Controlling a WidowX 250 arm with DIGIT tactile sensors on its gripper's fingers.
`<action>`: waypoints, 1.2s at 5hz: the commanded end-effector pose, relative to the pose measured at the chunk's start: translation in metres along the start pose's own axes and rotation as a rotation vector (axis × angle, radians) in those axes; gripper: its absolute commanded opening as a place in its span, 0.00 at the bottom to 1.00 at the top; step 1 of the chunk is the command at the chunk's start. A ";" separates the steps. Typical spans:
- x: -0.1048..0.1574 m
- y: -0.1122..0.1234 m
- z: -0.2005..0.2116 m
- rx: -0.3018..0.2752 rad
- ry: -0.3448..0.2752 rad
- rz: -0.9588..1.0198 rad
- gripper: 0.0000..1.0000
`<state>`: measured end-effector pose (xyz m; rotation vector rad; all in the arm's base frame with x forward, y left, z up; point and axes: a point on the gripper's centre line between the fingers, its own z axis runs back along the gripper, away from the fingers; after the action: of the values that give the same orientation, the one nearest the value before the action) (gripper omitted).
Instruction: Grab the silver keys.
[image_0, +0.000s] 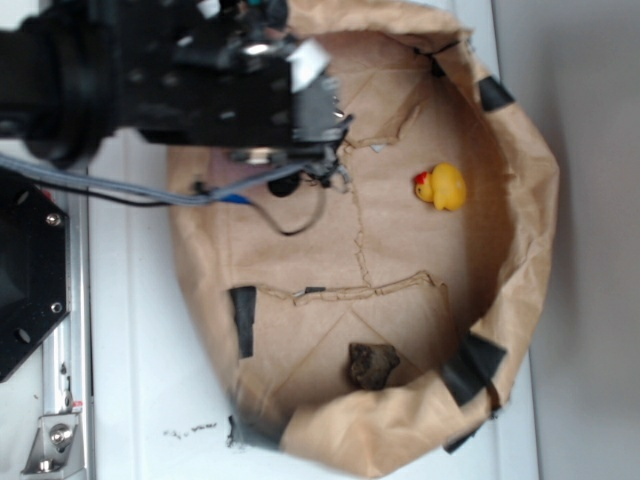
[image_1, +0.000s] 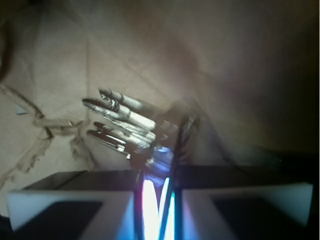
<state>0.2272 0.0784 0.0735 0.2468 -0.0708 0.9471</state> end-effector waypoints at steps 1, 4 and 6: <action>0.011 -0.016 0.108 -0.321 0.075 -0.017 0.00; -0.007 -0.027 0.079 -0.253 -0.003 -0.194 0.00; -0.004 -0.033 0.085 -0.262 -0.010 -0.199 0.00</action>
<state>0.2552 0.0294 0.1304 0.0276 -0.1186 0.7337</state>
